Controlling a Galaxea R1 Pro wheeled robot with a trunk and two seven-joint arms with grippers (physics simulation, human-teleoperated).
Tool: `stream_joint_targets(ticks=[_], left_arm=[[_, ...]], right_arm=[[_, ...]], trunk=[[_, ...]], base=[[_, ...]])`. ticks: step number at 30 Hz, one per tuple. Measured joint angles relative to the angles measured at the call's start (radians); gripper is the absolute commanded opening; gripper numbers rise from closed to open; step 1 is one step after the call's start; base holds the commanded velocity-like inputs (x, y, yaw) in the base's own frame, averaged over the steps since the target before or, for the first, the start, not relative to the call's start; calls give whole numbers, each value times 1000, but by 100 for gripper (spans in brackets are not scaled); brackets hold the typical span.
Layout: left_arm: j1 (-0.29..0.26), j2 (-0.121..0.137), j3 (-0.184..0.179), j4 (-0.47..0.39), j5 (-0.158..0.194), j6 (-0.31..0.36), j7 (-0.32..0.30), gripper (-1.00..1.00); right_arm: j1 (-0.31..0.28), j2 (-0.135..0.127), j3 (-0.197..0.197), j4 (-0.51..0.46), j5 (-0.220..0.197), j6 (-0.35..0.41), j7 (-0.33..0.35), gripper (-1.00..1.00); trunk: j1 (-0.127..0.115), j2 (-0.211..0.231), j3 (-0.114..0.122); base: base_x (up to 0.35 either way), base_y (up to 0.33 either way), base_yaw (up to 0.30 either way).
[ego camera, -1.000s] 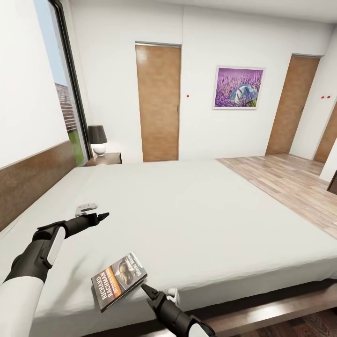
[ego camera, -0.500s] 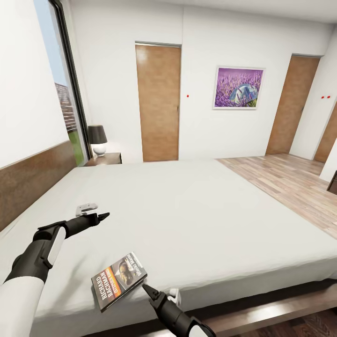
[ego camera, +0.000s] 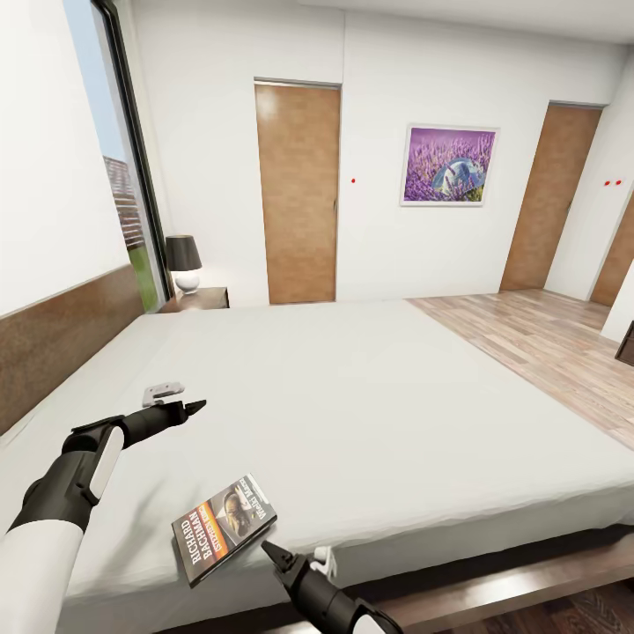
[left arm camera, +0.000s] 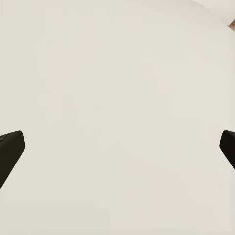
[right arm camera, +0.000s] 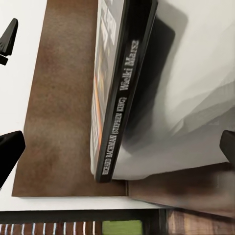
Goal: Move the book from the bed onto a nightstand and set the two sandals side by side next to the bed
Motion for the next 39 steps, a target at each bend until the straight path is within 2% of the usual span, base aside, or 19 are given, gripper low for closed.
stream_joint_targets(ticks=[12, 39], left_arm=[[0, 0, 0, 0, 0, 0, 0, 100], [0, 0, 0, 0, 0, -1, 0, 100]], right_arm=[[0, 0, 45, -6, 0, 0, 0, 100], [1, 0, 60, -10, -1, -11, 12, 100]], trunk=[[0, 0, 0], [0, 0, 0]], base=[[0, 0, 0], [0, 0, 0]])
